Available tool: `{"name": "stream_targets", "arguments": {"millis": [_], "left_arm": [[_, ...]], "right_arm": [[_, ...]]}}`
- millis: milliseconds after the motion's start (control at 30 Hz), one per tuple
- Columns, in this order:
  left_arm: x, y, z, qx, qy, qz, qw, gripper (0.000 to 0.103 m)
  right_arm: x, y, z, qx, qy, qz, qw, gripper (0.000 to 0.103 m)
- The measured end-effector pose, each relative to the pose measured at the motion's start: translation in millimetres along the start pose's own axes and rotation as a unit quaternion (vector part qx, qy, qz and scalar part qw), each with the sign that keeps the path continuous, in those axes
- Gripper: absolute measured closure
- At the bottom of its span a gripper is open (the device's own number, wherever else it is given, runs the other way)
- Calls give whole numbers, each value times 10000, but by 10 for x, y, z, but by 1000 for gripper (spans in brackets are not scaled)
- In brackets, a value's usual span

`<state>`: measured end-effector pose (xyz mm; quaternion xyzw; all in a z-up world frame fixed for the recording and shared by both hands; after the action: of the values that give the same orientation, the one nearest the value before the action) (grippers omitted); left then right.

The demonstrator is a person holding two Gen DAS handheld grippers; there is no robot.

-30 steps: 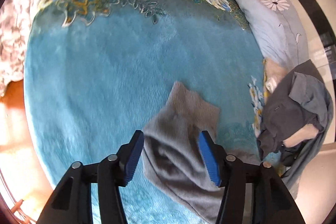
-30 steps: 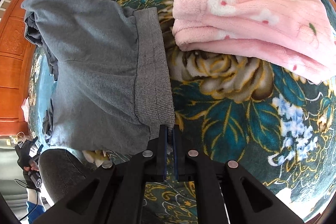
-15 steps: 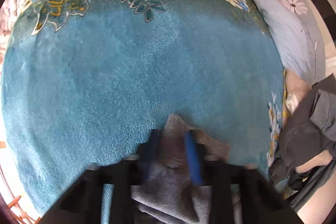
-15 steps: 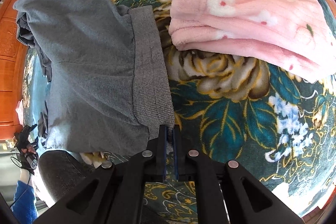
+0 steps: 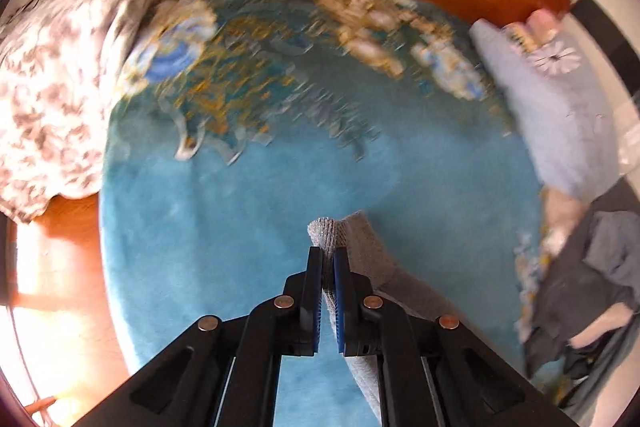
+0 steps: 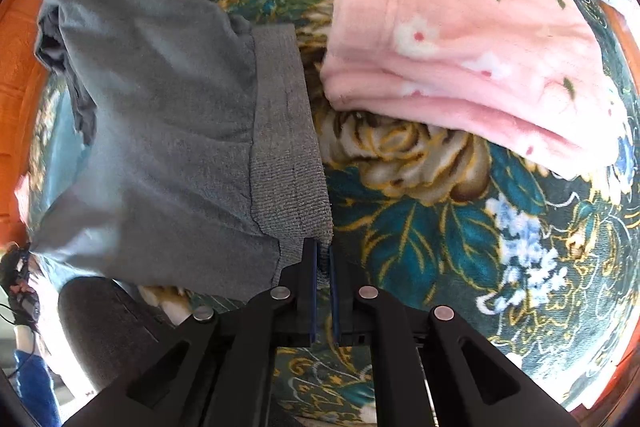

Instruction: Fold clothes

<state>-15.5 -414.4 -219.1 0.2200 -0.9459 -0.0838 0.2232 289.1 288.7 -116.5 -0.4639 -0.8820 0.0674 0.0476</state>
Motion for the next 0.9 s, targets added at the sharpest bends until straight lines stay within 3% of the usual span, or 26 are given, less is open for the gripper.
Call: {"name": "stream_targets", "arguments": {"millis": [67, 200, 300, 400, 467, 600, 633, 667, 700, 733, 800, 900], "left_arm": [[-79, -84, 96, 76, -122, -146, 9998, 97], [23, -61, -166, -211, 234, -153, 9994, 97], [154, -61, -363, -235, 476, 45, 9986, 98], [148, -72, -254, 4, 295, 229, 9993, 98], [88, -102, -116, 165, 69, 199, 9996, 98], [56, -159, 17, 263, -126, -137, 9995, 95], [51, -177, 32, 290, -159, -222, 9992, 92], [48, -202, 42, 302, -233, -325, 9987, 76], [28, -222, 28, 274, -312, -438, 9982, 64], [2, -237, -3, 140, -312, -568, 9978, 50], [-67, -241, -106, -64, -198, -803, 9966, 48], [-289, -84, -269, -536, -215, -1014, 9932, 46]], "right_arm": [[-7, 60, 97, -86, -83, 77, 9999, 98], [47, 20, -31, -143, 70, -51, 9999, 98], [80, 204, -225, -585, 277, 38, 9979, 103], [22, 564, -267, -239, 234, 632, 9974, 103], [11, 593, -255, -168, 230, 667, 9974, 103], [-14, 272, -97, 369, 221, 417, 9982, 103], [-18, 187, -77, 512, 215, 360, 9978, 103], [-19, 125, -37, 635, 190, 321, 9973, 103], [-22, 66, 3, 764, 167, 287, 9965, 98], [-31, 21, 44, 908, 141, 263, 9954, 84], [-78, 8, 124, 1111, 24, 369, 9931, 57], [-177, 65, 299, 1572, -211, 760, 9844, 55]]}}
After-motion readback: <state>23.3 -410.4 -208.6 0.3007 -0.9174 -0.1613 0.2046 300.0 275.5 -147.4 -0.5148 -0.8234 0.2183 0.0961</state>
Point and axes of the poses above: each gripper's, at about its wrist camera, not at the fingertips, and z roughly the way its jaws point, y to its right, x to its top, the point moved 5 cm from there along z, roughly the way its jaws point, and after that the axes turned 7 degrees about z, right-handed, at the moved point
